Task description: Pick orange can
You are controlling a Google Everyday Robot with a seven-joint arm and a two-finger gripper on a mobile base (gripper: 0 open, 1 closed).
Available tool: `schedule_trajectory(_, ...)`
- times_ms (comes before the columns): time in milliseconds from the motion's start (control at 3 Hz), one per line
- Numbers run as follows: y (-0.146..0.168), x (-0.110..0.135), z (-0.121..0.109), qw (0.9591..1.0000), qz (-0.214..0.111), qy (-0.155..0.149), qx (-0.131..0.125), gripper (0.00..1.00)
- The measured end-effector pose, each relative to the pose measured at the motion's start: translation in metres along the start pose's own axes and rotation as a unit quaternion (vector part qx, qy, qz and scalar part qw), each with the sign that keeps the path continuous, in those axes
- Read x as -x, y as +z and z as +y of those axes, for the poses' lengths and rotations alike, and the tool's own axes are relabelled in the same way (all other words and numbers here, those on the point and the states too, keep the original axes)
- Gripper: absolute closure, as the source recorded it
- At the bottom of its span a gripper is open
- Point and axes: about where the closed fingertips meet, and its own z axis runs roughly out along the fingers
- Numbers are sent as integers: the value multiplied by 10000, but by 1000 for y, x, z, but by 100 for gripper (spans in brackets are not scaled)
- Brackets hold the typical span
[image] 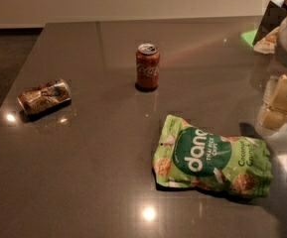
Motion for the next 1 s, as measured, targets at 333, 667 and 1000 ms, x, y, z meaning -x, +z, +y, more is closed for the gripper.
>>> schedule_trajectory(333, 0, 0, 0, 10000, 0, 0, -1, 0)
schedule_trajectory(667, 2, 14, -8, 9999, -57, -106, 29, 0)
schedule_trajectory(1000, 10, 50, -20, 9988, -183, -449, 99, 0)
